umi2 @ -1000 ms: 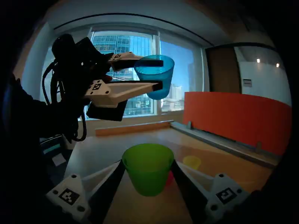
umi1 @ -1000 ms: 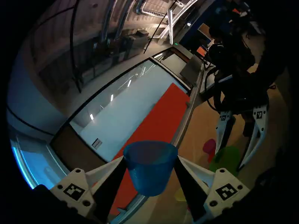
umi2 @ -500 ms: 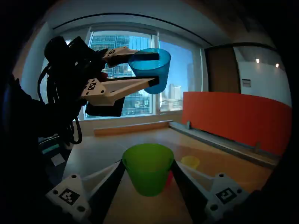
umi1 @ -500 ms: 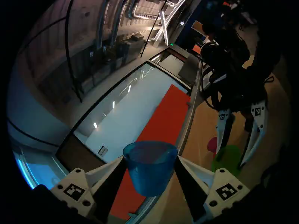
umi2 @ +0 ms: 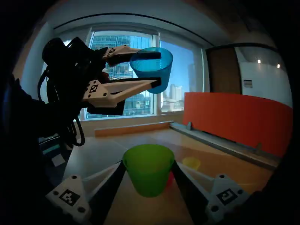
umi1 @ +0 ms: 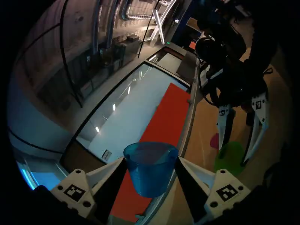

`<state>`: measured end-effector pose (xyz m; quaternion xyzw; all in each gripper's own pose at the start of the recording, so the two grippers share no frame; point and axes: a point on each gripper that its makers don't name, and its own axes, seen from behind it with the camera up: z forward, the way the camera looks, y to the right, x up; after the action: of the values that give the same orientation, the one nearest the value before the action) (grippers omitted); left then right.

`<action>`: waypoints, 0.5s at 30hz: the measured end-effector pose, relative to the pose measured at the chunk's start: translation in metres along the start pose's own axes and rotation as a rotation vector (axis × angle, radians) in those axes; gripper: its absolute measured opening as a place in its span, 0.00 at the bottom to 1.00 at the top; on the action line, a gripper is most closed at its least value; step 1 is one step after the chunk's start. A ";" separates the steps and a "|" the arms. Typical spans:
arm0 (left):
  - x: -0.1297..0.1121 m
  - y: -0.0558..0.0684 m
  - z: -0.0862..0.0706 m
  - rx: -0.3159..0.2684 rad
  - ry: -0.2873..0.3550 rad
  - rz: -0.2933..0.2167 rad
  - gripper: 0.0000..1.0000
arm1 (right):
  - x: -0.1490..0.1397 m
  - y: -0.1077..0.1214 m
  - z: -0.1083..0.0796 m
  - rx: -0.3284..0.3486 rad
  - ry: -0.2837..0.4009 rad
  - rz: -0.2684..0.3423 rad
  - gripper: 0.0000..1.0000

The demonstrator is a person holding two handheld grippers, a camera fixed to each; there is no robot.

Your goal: Pour water

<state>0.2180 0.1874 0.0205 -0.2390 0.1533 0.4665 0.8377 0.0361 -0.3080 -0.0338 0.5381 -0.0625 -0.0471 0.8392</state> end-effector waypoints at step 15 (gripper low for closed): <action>0.000 0.000 0.006 0.001 -0.002 0.047 0.85 | 0.001 0.001 0.002 0.002 0.002 -0.002 0.90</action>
<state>0.2180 0.1906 0.0250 -0.2348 0.1583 0.4861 0.8268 0.0371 -0.3094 -0.0322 0.5392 -0.0613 -0.0473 0.8386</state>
